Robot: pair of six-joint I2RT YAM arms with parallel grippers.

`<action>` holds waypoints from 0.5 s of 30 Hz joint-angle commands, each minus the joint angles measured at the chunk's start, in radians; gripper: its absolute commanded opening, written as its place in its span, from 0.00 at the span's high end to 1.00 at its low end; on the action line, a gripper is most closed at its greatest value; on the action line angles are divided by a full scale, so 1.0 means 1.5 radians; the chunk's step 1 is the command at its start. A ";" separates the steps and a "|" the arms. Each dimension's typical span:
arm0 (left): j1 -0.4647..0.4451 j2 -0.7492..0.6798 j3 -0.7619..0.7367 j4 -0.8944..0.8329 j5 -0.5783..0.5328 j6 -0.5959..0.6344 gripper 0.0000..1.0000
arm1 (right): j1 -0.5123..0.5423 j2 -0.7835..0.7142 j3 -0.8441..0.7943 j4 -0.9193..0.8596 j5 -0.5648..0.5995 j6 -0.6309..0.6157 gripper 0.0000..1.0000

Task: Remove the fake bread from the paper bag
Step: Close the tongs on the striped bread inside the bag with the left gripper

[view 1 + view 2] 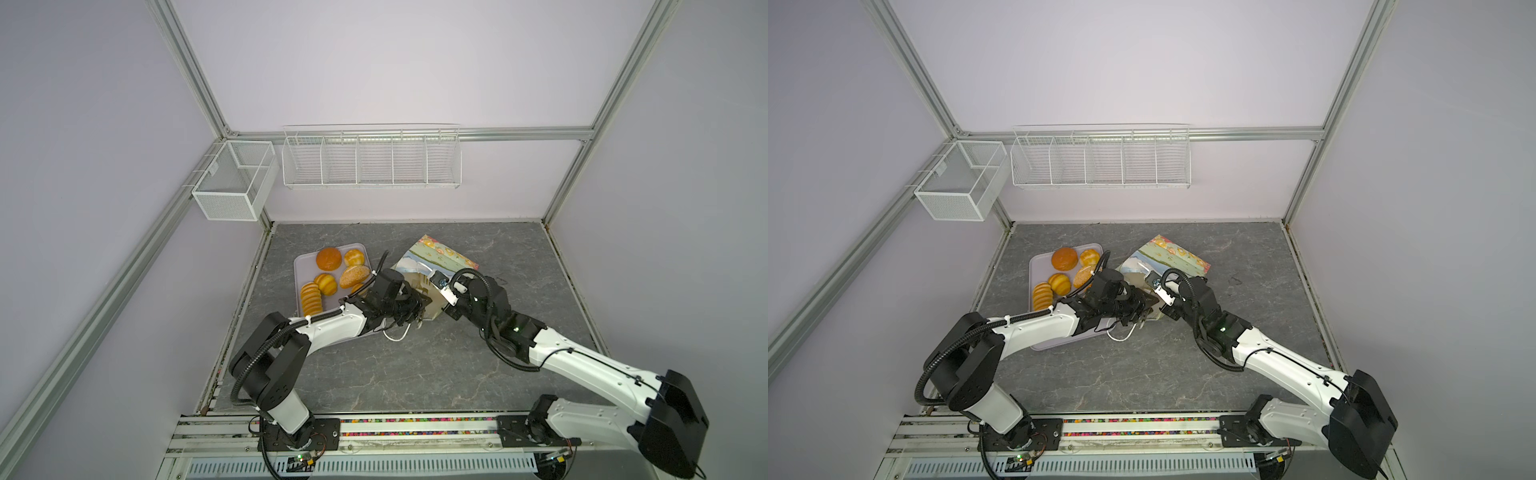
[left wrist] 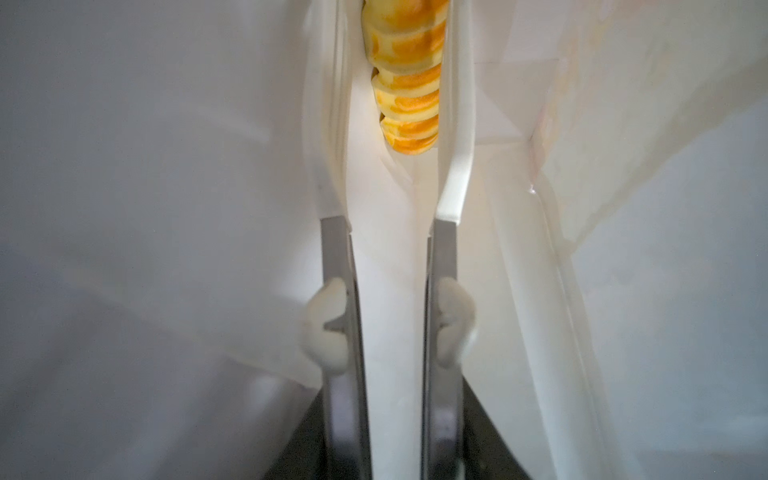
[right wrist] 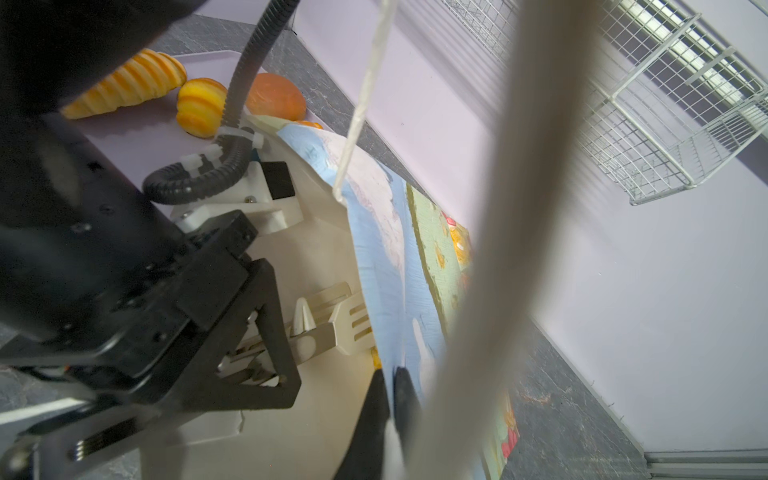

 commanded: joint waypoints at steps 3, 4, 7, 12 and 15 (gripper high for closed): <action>0.006 0.049 -0.015 0.131 0.000 -0.021 0.59 | 0.006 -0.013 -0.009 0.032 -0.011 -0.021 0.93; 0.007 0.056 -0.026 0.161 0.002 -0.025 0.58 | 0.007 -0.015 -0.009 0.032 -0.012 -0.022 0.93; 0.008 0.076 -0.047 0.214 0.001 -0.025 0.57 | 0.007 -0.018 -0.005 0.026 -0.013 -0.030 0.93; 0.007 0.102 -0.052 0.260 0.012 -0.025 0.57 | 0.012 -0.033 0.008 0.014 -0.015 -0.052 0.93; 0.008 0.116 -0.051 0.293 0.017 -0.024 0.57 | 0.020 -0.043 0.016 0.006 -0.017 -0.070 0.93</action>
